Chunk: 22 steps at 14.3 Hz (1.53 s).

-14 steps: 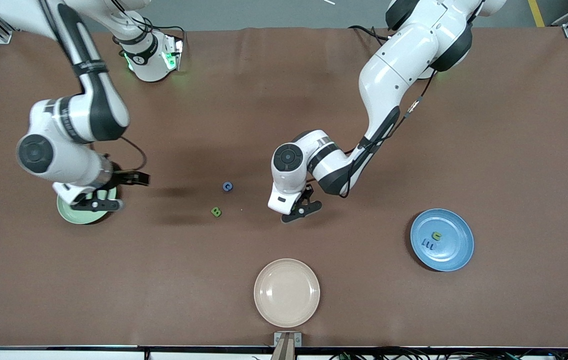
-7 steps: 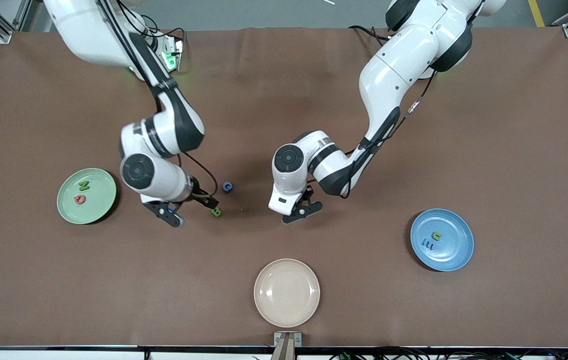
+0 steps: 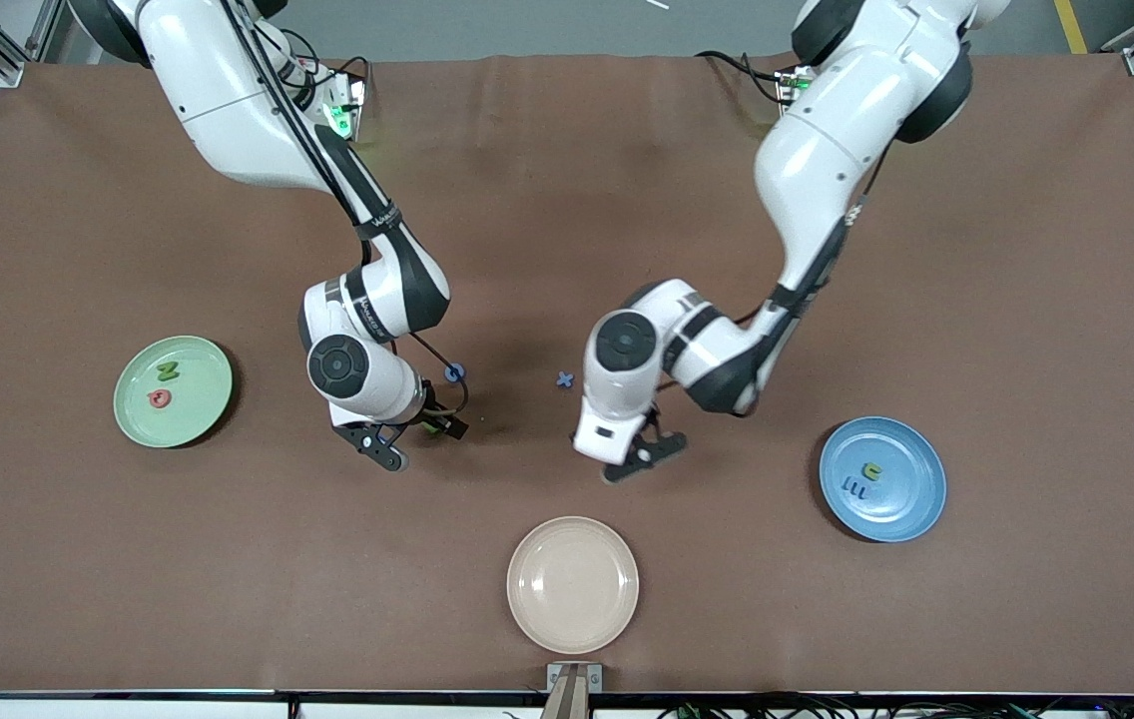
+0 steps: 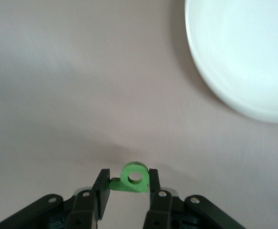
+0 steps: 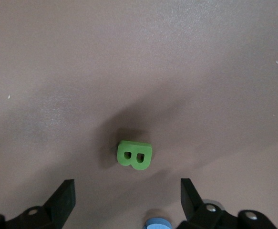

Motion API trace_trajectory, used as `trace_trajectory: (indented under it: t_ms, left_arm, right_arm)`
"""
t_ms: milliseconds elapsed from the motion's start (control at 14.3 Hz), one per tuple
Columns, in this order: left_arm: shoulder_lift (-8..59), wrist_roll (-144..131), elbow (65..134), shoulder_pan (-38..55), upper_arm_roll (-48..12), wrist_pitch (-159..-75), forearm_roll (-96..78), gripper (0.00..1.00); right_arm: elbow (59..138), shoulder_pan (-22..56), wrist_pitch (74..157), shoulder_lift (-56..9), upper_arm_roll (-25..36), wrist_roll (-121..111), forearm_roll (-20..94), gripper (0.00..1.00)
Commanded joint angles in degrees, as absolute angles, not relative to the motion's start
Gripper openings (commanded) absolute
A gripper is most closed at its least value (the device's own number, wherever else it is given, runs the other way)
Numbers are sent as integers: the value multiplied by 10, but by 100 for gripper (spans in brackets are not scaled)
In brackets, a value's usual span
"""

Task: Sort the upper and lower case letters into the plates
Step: 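Place the a on the blue plate while the right gripper grasps the B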

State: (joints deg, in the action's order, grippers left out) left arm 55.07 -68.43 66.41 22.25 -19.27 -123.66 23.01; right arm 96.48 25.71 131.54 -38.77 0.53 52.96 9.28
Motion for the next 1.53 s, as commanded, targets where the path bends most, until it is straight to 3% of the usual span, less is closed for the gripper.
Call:
trace_trajectory:
  t_ms: [0,419,907,1047,1186,1256,1465]
  left_arm:
    - [504,-580,687,172,-196,-1165,225,1]
    - [455,-360,762,31,-196,-1136,245,2]
    - [469,-232,815,-98,-198,-1199,246,5]
    - [465,-229,859,-127,-198,-1246,247,31]
    - [455,-236,867,-127,-198,-1245,246,89]
    - [443,-237,875,-127,-199,-1243,246,99]
    - [407,-241,908,-127,-222,-1241,238,100]
  right_arm:
    - [959,268,1311,-388,18,555,60,84]
    - [960,272,1329,-401,21,579,33,78]
    - [959,277,1340,-414,21,580,33,69]
    - [959,278,1343,-417,21,579,33,65]
    - [959,278,1345,-417,22,579,33,59]
    - [959,278,1345,-417,23,579,31,54]
    - [959,278,1346,-418,25,580,23,42]
